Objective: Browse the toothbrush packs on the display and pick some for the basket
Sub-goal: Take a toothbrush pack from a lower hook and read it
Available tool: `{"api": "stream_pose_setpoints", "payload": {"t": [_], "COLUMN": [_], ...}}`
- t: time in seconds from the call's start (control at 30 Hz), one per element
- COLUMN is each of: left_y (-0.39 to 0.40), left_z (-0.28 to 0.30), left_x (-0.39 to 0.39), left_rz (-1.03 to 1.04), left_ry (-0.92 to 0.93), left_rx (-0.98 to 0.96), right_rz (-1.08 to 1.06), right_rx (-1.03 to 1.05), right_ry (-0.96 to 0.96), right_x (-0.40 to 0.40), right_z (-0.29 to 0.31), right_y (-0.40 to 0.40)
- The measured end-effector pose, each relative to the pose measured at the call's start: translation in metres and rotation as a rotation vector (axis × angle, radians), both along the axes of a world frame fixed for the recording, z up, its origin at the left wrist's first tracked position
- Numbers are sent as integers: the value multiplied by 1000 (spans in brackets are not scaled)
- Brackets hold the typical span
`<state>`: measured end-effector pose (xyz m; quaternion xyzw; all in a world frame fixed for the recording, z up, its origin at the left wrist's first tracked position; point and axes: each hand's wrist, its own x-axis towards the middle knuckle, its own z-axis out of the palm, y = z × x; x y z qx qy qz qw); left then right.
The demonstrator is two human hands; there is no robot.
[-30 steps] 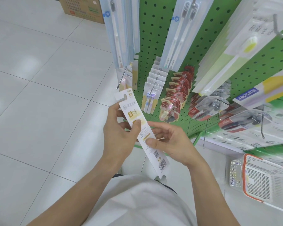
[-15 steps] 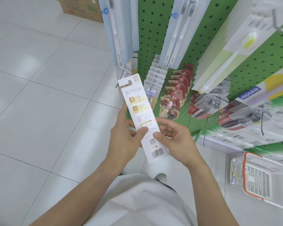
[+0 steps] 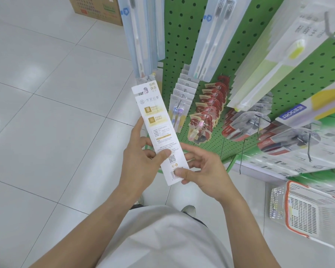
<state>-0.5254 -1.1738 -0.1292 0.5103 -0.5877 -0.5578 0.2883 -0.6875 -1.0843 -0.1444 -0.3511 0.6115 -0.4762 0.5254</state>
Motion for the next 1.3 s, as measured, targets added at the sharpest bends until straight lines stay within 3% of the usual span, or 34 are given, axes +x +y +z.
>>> {"api": "stream_pose_setpoints", "payload": {"t": [0.33,0.6,0.83,0.97,1.2,1.3], "left_y": [-4,-10,-17,-20,-14,-4], "left_z": [-4,-7,-11,-16,-19,-21], "left_x": [9,22,35,43,43,45], "left_rz": [-3,-43,-165,-187,-275,-314], "left_ry": [-30,-42,-94,-192,-79,-104], "left_rx": [-33,-13,6,-37,10,15], "right_rz": [-12,33,45,26,96,64], "right_rx": [27,24,119,150,230,227], "right_ry": [-76,55,48,180,636,682], "right_x": [5,13,32,46,79,96], "right_z": [-7,-2,6,5,-5,-6], "right_y": [-5,-13,-24,-25,-9,3]}}
